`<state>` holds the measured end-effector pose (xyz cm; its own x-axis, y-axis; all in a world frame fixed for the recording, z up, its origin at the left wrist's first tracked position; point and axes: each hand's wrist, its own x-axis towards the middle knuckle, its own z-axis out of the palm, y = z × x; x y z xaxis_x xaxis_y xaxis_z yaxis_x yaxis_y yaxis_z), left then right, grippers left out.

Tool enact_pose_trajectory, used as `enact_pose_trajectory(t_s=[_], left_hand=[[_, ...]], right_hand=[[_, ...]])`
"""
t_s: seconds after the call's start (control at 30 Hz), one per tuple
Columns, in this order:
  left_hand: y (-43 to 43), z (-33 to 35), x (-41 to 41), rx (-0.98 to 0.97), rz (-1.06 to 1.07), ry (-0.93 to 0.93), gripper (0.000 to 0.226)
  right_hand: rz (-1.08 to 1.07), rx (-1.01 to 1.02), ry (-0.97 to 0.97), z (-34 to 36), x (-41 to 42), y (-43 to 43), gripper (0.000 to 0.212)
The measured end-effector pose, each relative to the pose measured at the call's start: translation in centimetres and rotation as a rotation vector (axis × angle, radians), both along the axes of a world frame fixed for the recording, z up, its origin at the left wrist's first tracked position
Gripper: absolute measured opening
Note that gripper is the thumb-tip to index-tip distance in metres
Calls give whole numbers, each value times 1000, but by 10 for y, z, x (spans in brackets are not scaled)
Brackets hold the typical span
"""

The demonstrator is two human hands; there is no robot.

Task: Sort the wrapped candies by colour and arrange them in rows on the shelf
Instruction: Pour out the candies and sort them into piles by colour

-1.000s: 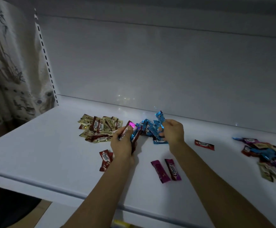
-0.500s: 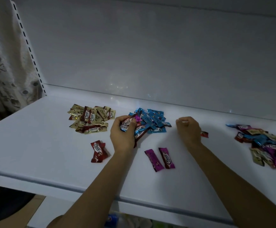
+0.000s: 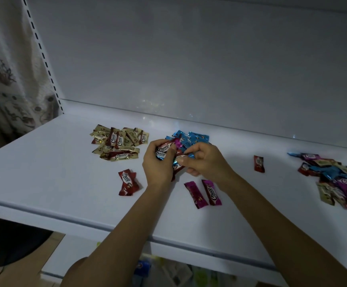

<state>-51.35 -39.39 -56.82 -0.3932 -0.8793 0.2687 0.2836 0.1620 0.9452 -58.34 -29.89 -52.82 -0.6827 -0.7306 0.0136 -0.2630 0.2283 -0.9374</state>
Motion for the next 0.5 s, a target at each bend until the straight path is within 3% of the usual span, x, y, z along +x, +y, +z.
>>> enact_pose_trajectory(t_s=[0.17,0.5], left_hand=[[-4,-4,-3,97,-19,34,17],[-10,-3,-7,192,77,21,6]], right_hand=[[-137,-101,-93,-6,-2,-10,26],[-285,-199,17,-20,-3,-36,20]])
